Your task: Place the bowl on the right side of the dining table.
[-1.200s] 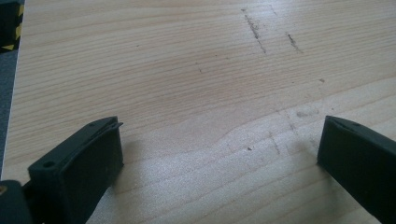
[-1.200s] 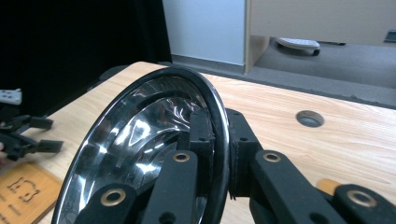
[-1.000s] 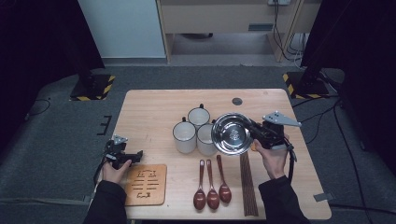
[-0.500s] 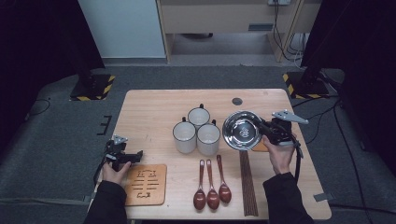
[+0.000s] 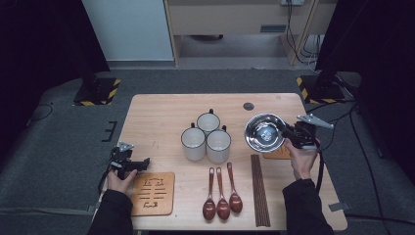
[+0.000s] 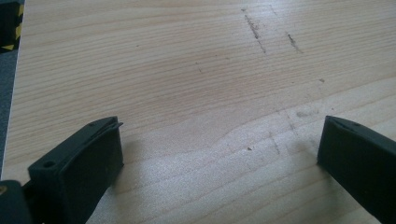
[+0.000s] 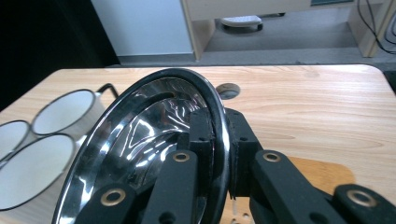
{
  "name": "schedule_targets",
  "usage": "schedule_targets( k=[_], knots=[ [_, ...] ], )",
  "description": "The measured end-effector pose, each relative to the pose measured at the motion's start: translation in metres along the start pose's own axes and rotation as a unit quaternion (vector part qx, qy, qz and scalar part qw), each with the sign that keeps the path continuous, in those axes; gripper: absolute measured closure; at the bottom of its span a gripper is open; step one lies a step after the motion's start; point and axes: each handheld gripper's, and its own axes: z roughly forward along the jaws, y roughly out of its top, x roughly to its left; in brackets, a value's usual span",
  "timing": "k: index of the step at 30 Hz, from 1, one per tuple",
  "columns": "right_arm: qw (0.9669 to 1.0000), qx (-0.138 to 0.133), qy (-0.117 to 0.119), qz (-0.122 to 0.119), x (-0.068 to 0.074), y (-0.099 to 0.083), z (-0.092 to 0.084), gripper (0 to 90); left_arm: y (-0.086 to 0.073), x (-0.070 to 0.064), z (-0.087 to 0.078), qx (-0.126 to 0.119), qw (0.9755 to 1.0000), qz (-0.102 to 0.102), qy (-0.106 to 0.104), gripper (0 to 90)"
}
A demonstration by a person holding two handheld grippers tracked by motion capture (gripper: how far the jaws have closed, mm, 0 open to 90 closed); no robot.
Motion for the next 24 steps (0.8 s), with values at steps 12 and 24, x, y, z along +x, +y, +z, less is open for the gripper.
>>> schedule_targets(
  k=[12,24],
  knots=[
    [0.9996,0.004,-0.022,0.016,-0.019,-0.003,0.005,83.4,0.000,0.000,0.000,0.000,1.0000,0.000,0.000,0.0],
    [0.9973,0.029,-0.059,0.034,-0.047,-0.017,0.022,83.4,0.000,0.000,0.000,0.000,1.0000,0.001,0.000,0.0]
  ],
)
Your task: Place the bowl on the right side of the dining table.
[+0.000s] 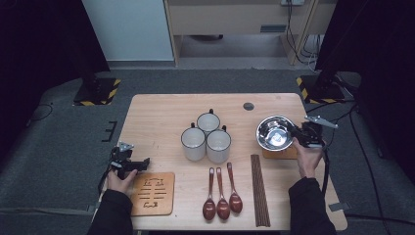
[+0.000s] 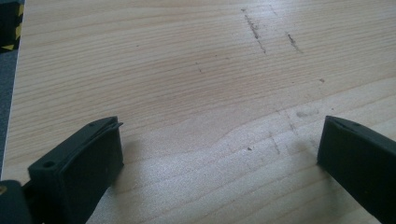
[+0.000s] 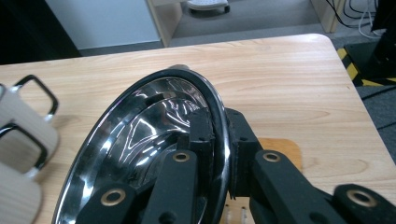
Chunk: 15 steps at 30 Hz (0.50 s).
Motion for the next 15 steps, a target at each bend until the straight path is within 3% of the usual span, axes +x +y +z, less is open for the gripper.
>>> schedule_targets(
  k=[15],
  knots=[
    [0.9995,0.023,-0.021,0.009,-0.015,-0.006,0.017,83.4,0.000,0.000,0.000,0.000,1.0000,0.001,-0.001,0.0]
  ],
)
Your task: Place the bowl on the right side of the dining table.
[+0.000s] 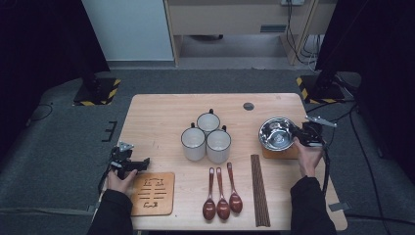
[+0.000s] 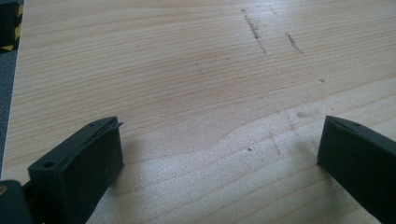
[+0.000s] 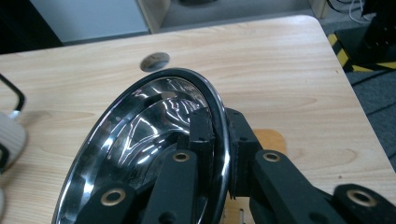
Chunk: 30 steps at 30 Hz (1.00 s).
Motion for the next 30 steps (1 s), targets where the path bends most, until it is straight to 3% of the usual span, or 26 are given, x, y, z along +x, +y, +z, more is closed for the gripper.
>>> schedule_targets(
  k=[9,30],
  knots=[
    [0.9998,0.016,-0.007,0.006,-0.003,-0.005,0.013,83.4,0.000,0.000,0.000,0.000,1.0000,0.000,0.000,0.0],
    [0.9996,0.024,-0.007,0.013,-0.006,-0.008,0.021,83.3,0.000,0.000,0.000,0.000,1.0000,0.000,0.000,0.0]
  ],
)
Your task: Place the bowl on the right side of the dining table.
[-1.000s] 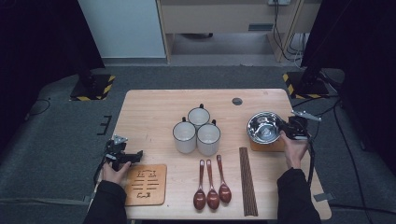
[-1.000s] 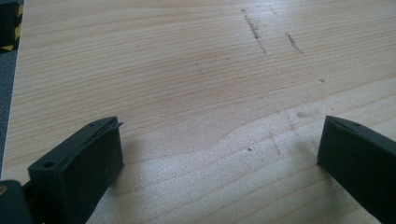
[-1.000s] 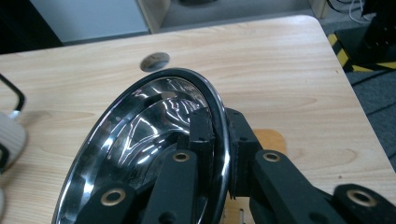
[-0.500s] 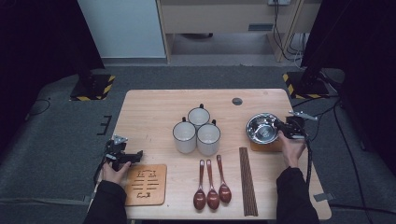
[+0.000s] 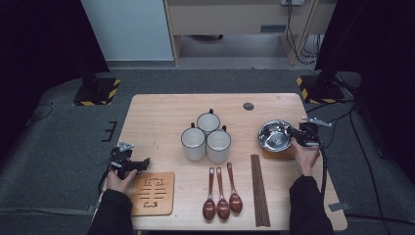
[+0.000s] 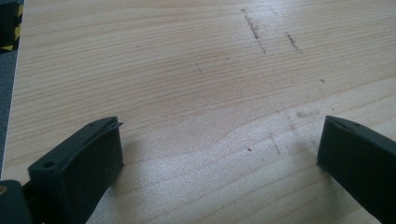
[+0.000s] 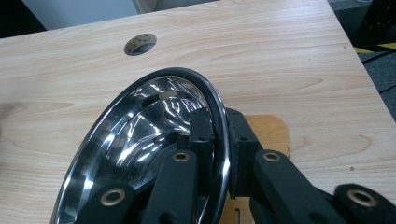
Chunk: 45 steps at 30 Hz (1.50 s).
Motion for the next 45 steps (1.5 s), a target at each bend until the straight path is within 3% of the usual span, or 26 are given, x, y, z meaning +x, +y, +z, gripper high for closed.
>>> schedule_targets(
  k=[14,17,38,45],
  knots=[
    [0.9994,0.024,-0.024,0.000,-0.012,-0.007,0.004,81.0,0.000,0.000,0.000,0.000,1.0000,0.000,0.000,0.0],
    [0.9991,0.029,-0.031,-0.009,-0.012,-0.008,0.004,80.3,0.000,0.000,0.000,0.000,1.0000,0.000,0.000,0.0],
    [0.9972,0.057,-0.045,-0.018,-0.017,-0.015,0.007,76.5,0.000,0.000,0.000,0.000,1.0000,0.000,0.000,0.0],
    [0.9976,0.044,-0.046,-0.025,-0.015,-0.014,0.005,68.2,0.000,0.000,0.000,0.000,1.0000,0.000,0.000,0.0]
  ],
)
